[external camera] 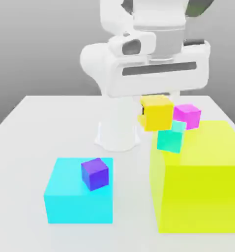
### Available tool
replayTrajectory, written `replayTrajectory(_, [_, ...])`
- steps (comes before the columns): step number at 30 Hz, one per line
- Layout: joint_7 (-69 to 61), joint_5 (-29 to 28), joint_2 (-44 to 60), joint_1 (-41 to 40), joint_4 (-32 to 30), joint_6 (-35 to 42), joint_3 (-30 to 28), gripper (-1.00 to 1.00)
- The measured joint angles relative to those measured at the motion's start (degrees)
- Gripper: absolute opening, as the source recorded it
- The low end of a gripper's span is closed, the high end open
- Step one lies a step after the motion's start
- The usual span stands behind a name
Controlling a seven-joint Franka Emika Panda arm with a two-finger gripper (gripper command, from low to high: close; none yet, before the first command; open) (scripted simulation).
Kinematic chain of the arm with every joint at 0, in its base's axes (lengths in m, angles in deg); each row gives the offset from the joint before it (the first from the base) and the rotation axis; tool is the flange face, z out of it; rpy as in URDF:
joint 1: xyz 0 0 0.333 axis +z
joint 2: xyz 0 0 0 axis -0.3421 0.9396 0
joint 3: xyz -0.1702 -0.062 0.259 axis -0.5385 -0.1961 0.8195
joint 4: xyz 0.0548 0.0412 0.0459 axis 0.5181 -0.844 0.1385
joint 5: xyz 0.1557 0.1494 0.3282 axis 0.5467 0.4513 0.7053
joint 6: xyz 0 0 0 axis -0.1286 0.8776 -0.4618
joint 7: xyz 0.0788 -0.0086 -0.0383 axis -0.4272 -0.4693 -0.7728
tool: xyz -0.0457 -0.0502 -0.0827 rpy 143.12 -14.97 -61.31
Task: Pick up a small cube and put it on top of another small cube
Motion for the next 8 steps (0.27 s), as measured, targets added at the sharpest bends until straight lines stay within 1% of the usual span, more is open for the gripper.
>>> replayTrajectory(2, [-2.17, 0.29, -1.57, 1.62, -2.03, -0.49, 0.79, -1.00])
replayTrajectory(5, [-2.88, 0.69, 0.05, 2.00, -6.58, -6.67, 1.56, -1.00])
replayTrajectory(6, [-2.96, 0.78, 0.43, 1.98, -7.43, -7.90, 1.72, 1.00])
replayTrajectory(8, [-2.96, 0.78, 0.43, 1.98, -7.43, -7.90, 1.72, 1.00])
